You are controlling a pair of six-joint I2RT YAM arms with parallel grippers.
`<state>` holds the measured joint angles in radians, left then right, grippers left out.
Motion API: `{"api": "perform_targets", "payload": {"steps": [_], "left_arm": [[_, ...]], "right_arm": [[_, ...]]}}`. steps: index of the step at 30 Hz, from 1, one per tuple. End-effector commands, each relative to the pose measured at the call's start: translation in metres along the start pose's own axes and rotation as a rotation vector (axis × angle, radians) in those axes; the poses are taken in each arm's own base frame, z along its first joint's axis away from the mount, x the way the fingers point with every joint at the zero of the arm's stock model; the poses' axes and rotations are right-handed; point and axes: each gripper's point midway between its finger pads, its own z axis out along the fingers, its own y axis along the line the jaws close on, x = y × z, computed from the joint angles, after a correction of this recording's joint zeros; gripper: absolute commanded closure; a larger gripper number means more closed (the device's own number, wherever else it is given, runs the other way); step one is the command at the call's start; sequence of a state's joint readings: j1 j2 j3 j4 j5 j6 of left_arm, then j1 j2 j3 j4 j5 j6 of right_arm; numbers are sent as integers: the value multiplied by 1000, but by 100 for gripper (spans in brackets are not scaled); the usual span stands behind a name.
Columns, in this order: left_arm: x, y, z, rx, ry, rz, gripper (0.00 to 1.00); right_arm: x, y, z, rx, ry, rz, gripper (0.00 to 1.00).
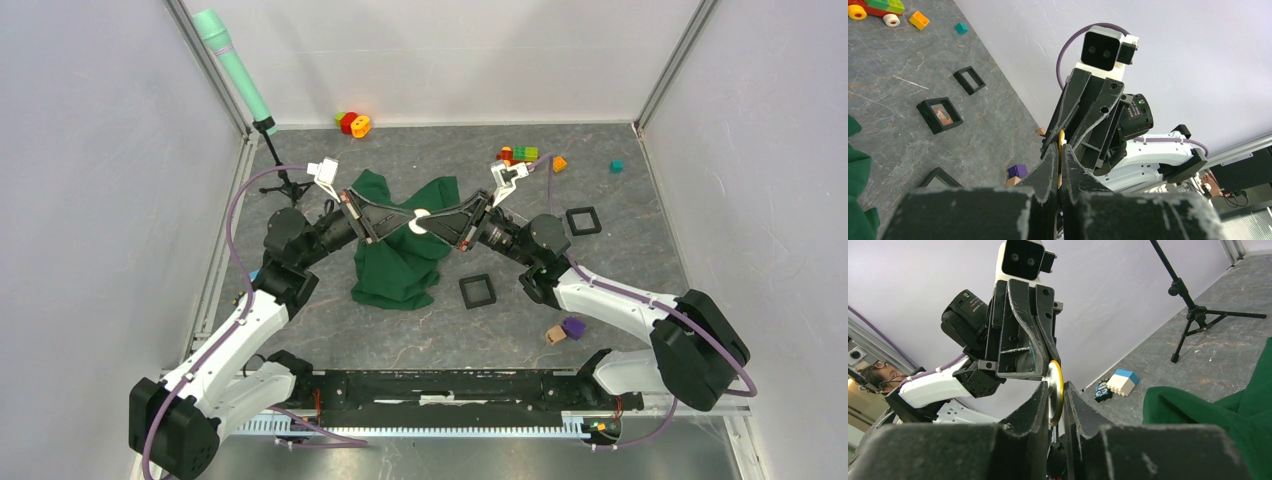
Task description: Remove the brooch from the garment
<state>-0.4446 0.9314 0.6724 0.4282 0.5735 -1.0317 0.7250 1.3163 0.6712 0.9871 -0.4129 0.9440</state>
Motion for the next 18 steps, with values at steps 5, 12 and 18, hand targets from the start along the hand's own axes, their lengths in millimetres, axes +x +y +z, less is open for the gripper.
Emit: {"api": "perform_targets", "payload": {"steps": [5, 12, 18], "left_arm": [[1, -28, -2, 97, 15, -10, 98], [6, -26, -1, 95, 14, -8, 98], [12, -22, 0, 84, 17, -1, 98]], "right_arm": [[-2, -4, 6, 37, -6, -42, 82], [0, -5, 11, 48, -15, -34, 76], [-4, -3, 10, 40, -46, -7, 72]]}}
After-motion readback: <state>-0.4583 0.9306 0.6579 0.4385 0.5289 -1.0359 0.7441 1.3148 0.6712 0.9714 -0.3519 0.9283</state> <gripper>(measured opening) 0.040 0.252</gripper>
